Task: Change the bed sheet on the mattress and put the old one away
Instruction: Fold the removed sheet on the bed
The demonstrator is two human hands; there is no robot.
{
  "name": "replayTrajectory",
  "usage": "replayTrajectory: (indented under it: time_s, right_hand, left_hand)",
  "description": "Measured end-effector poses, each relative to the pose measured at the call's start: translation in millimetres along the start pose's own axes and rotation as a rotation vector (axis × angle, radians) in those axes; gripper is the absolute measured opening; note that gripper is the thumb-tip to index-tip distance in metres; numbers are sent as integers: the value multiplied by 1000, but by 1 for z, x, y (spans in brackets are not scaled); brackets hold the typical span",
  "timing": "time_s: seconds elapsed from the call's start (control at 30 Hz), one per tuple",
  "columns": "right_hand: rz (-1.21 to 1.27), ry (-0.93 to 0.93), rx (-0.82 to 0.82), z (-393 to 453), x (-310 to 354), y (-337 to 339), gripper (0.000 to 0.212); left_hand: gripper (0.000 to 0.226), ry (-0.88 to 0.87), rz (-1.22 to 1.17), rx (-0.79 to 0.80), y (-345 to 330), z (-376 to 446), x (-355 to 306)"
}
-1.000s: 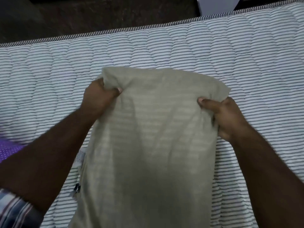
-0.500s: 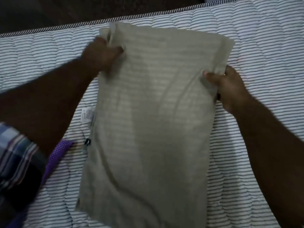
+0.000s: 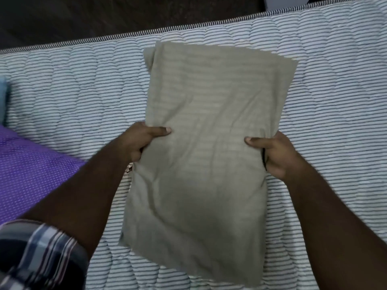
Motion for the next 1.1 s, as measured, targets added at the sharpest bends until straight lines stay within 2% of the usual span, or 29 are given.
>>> replayTrajectory:
  time_s: [0.13,0.23,0.3,0.37,0.43,0.5,0.57,0.6,0.67,0.73,0.8,0.83,0.9,0.97,1.03,1.07,1.1]
  right_hand:
    - [25,284,-30,-33,57,-5,68]
    - [-35,460,-92,-53,115,-14,112]
    - [-82,578,-117,-75,155,-26,125]
    - [-164,702,-112,-105,186,-38,115]
    - [-261,797,-110,-139,199,-48,82]
    - [-309,814,-88,-175,184,-52,52]
    - [-307,792,-75,-202,142,-49,41]
    - [-353,759,-102,-210,113,-45,45]
    - [-496,592,-155,-209,34,-26,62]
    - [-585,368,-196,-204,-57,-1,74]
    - [-603,191,-231,-209,-122,12,72]
    - [-601,137,-279,-211,-140,18,66]
    - [-606,149,-399,-207,-146,25,42]
    - [-598,264,-531,-201,-129,25,11]
    - [-671,348,-657,-187,-106,28,51]
    - [-709,378,-667,-177,-96,27,64]
    - [-764,406,-643,-167,-87,23,68]
  left_hand:
    - [48,-152,-108,8,20,-48,-36]
    - [66,-337,-121,2,33,-85,-85]
    - [85,-457,-140,-86,42,-113,-116]
    - [85,-591,-158,-139,50,-145,-137]
    - [72,-685,-175,-96,56,-176,-135]
    - [59,-718,-170,-35,64,-197,-107]
    - [54,-709,-148,3,70,-202,-57]
    - [55,-678,-140,23,71,-199,-26]
    - [60,-533,-53,32,74,-178,47]
    - [60,-356,133,5,77,-153,123]
    - [47,-243,265,-76,84,-132,177]
    - [38,-207,248,-139,87,-124,190]
    - [33,-199,132,-263,94,-105,199]
    - [45,-236,50,-327,93,-92,191]
    - [56,-206,59,-297,86,-79,182]
    - [56,-167,71,-255,81,-71,182]
    - [59,-129,99,-220,76,-66,181]
Point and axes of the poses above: each hand's wrist, its own z-axis towards the middle knuckle, its own y-axis out of the back of the hand, x = y × z, the point moved 7 cm from there along z, towards the middle knuckle, and after that the axes turned 5 degrees about y, right-handed, at the moved point
